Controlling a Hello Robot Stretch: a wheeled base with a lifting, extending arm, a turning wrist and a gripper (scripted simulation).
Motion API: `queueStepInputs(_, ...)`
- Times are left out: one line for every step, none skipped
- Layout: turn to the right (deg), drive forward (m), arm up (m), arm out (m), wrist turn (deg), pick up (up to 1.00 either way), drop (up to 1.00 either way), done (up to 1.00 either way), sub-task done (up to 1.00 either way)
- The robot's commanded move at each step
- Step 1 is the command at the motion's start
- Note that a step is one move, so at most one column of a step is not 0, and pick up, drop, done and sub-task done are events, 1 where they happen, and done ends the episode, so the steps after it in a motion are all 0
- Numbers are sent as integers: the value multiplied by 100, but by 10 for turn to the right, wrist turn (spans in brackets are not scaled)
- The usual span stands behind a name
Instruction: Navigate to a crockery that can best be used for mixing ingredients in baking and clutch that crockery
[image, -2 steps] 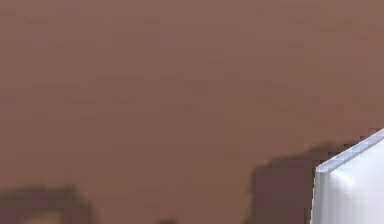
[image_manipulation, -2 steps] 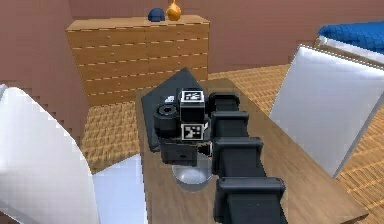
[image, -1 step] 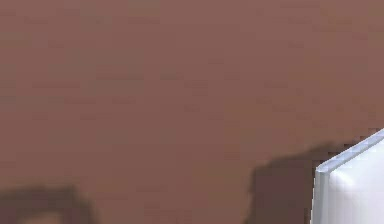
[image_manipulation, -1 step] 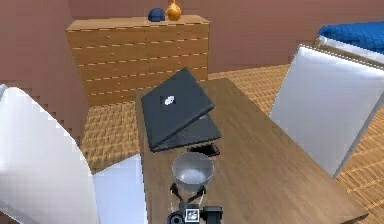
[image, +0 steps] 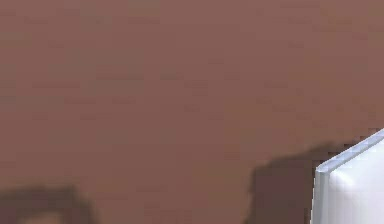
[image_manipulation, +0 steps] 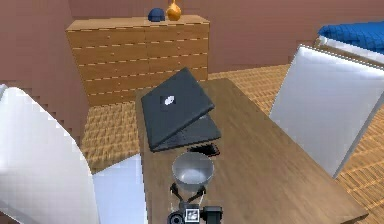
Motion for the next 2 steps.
queueStepInputs(0,0,10,0,0,0,0,0,0)
queueStepInputs(0,0,0,0,0,0,0,100,0)
